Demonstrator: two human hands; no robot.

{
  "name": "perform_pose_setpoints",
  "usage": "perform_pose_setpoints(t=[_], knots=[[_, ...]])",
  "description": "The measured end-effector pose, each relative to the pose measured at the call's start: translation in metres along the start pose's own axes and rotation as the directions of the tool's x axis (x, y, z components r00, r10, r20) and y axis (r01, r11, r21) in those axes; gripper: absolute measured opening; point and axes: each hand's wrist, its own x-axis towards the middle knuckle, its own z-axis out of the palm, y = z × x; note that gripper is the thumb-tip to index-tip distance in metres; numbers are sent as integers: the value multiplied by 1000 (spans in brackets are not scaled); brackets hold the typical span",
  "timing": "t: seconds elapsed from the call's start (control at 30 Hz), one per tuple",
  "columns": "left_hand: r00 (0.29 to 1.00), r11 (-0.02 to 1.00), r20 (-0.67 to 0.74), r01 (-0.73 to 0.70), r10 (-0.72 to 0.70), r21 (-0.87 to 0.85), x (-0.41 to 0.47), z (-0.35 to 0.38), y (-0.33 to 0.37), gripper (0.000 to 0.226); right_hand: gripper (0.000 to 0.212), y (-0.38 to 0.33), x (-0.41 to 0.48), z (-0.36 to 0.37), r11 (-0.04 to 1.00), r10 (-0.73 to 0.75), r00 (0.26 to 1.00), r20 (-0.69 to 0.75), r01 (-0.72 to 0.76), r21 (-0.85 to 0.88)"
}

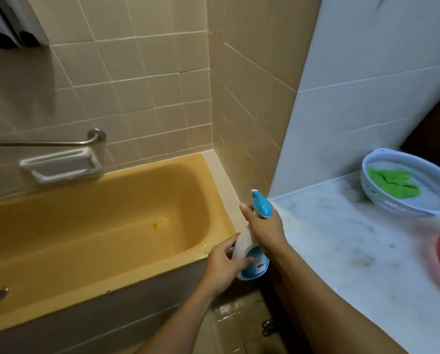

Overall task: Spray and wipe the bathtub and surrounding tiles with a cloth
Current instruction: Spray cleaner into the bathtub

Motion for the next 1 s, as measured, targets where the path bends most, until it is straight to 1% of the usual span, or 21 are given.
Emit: perform_pose_setpoints(t=[0.1, 0.23, 0.3, 0.37, 0.47, 0.57, 0.67, 0.73, 0.83, 0.93, 0.97, 1.0], knots=[[992, 992, 72, -112, 108, 54, 16, 18, 30, 61, 32, -32, -5, -38, 996, -90, 995, -32, 89, -21], [942, 966, 264, -240, 206, 101, 40, 61, 67, 55, 34, -55, -15, -110, 987, -159, 984, -83, 158, -28], [917, 955, 332, -273, 223, 112, 49, 88, 80, 54, 30, -54, -20, -146, 987, -161, 980, -115, 157, -40], [898, 948, 377, -292, 227, 125, 56, 117, 87, 58, 25, -48, -24, -179, 991, -128, 977, -172, 119, -61], [880, 928, 394, -345, 267, 142, 68, 155, 89, 60, 22, -38, -25, -218, 995, -94, 950, -296, 78, -66], [853, 895, 410, -417, 325, 159, 68, 190, 100, 54, 15, -29, -23, -247, 995, -90, 883, -461, 64, -72], [847, 888, 392, -440, 360, 135, 70, 223, 104, 53, 14, -21, -16, -267, 998, -57, 821, -568, 67, -3], [873, 913, 348, -396, 342, 98, 69, 242, 101, 49, 13, -13, -11, -277, 998, -26, 791, -611, 54, 27], [901, 935, 306, -345, 307, 78, 62, 266, 90, 37, 14, 1, -8, -289, 1000, -4, 760, -650, 13, 8], [896, 931, 339, -344, 288, 118, 56, 285, 75, 14, 13, 22, -10, -302, 999, 6, 764, -646, -31, -27], [892, 925, 356, -350, 280, 150, 55, 290, 69, 8, 12, 30, -11, -307, 999, -1, 773, -634, -33, -42], [887, 915, 373, -359, 274, 183, 55, 293, 63, 8, 11, 38, -11, -312, 998, -12, 787, -617, -31, -59]])
